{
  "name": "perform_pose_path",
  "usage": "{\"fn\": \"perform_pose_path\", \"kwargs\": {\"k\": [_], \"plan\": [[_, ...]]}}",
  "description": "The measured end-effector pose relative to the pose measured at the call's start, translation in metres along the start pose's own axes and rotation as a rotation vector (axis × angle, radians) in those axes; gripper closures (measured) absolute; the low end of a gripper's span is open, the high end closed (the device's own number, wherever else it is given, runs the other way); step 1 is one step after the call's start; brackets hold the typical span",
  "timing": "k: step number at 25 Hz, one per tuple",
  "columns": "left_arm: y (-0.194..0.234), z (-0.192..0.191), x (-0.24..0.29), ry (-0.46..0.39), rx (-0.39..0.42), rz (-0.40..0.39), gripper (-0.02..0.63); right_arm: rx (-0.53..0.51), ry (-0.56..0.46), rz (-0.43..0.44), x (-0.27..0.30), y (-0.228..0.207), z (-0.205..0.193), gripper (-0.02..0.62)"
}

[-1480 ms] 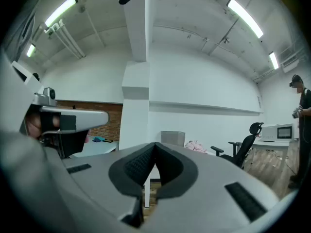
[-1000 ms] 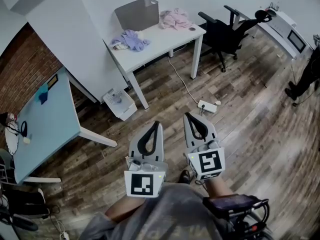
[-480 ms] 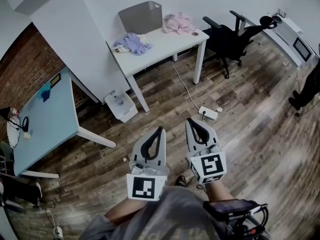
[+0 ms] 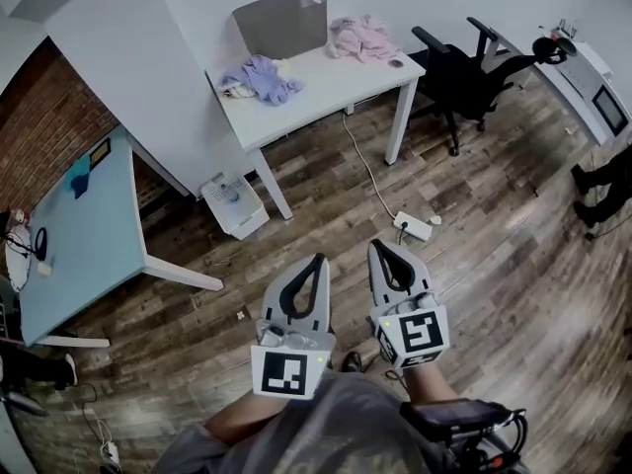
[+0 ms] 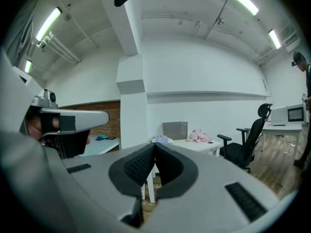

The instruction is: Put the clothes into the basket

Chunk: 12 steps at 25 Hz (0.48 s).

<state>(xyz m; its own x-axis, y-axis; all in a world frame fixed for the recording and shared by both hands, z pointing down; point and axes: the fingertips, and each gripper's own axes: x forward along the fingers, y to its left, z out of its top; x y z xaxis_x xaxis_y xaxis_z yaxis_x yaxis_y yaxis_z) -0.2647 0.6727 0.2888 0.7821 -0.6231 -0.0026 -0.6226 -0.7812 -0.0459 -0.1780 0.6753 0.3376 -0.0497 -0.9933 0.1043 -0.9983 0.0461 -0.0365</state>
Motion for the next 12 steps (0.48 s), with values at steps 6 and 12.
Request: {"fn": "perform_pose_path", "kwargs": {"k": [6, 12], "plan": [[0.054, -0.008, 0.056, 0.013, -0.009, -0.011, 0.598, 0.008, 0.015, 0.007, 0.081, -0.011, 0.007, 0.589], [0.114, 0.0, 0.105, -0.026, -0.019, -0.007, 0.598, -0.008, 0.006, 0.019, 0.158, -0.012, 0.025, 0.589]]}}
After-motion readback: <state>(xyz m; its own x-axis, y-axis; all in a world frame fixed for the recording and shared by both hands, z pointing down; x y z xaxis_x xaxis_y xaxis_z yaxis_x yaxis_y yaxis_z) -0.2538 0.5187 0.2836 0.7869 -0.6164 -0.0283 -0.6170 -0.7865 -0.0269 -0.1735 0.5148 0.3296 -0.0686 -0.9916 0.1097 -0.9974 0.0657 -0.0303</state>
